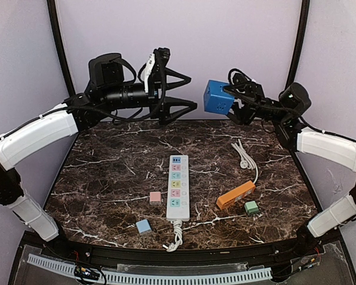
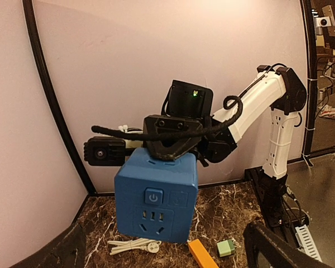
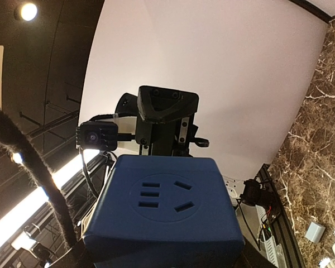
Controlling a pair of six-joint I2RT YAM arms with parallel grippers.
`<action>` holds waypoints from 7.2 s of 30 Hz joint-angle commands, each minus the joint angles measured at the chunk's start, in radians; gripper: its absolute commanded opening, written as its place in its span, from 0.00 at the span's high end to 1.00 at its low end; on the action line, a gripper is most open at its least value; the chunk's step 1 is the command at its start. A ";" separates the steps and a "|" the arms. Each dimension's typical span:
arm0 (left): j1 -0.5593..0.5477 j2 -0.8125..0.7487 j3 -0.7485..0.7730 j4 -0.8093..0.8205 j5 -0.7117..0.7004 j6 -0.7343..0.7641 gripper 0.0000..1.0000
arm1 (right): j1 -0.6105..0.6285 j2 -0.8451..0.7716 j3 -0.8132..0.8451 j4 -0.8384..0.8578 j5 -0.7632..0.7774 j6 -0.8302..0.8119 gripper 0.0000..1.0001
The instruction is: Insert the plug
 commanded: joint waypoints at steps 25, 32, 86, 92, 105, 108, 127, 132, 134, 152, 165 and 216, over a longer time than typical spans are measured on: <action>-0.012 0.143 0.138 -0.037 0.102 0.014 0.08 | 0.042 0.018 -0.012 0.089 -0.038 0.029 1.00; -0.020 0.170 0.161 -0.062 0.100 0.041 0.09 | 0.048 0.026 -0.010 0.092 -0.035 0.028 1.00; -0.034 0.130 0.075 -0.074 0.011 0.067 0.98 | 0.064 0.079 0.020 -0.069 -0.050 -0.111 0.40; -0.034 0.061 -0.006 -0.082 -0.006 0.069 0.99 | 0.061 0.052 0.038 -0.282 -0.064 -0.273 0.19; -0.033 -0.066 -0.093 -0.252 -0.084 0.146 0.99 | -0.097 -0.036 0.070 -0.693 -0.078 -0.604 0.07; -0.030 -0.083 -0.111 -0.265 -0.110 0.151 0.99 | -0.118 -0.051 0.066 -0.740 -0.077 -0.653 0.08; -0.018 -0.113 -0.125 -0.414 -0.243 0.214 0.99 | -0.120 -0.185 0.183 -1.330 0.410 -1.116 0.01; -0.017 -0.097 -0.126 -0.478 -0.307 0.255 0.99 | -0.120 -0.216 0.160 -1.349 0.367 -1.125 0.01; -0.017 -0.080 -0.118 -0.518 -0.340 0.271 0.99 | -0.121 -0.232 0.154 -1.346 0.367 -1.140 0.01; 0.030 0.282 0.238 -0.988 -0.325 0.482 0.99 | -0.121 -0.260 0.119 -1.572 0.499 -1.285 0.01; 0.035 0.475 0.363 -1.133 -0.354 0.510 0.99 | -0.120 -0.229 0.071 -1.706 0.466 -1.295 0.01; -0.005 0.673 0.480 -1.207 -0.437 0.470 0.99 | -0.120 -0.212 0.059 -1.819 0.521 -1.404 0.01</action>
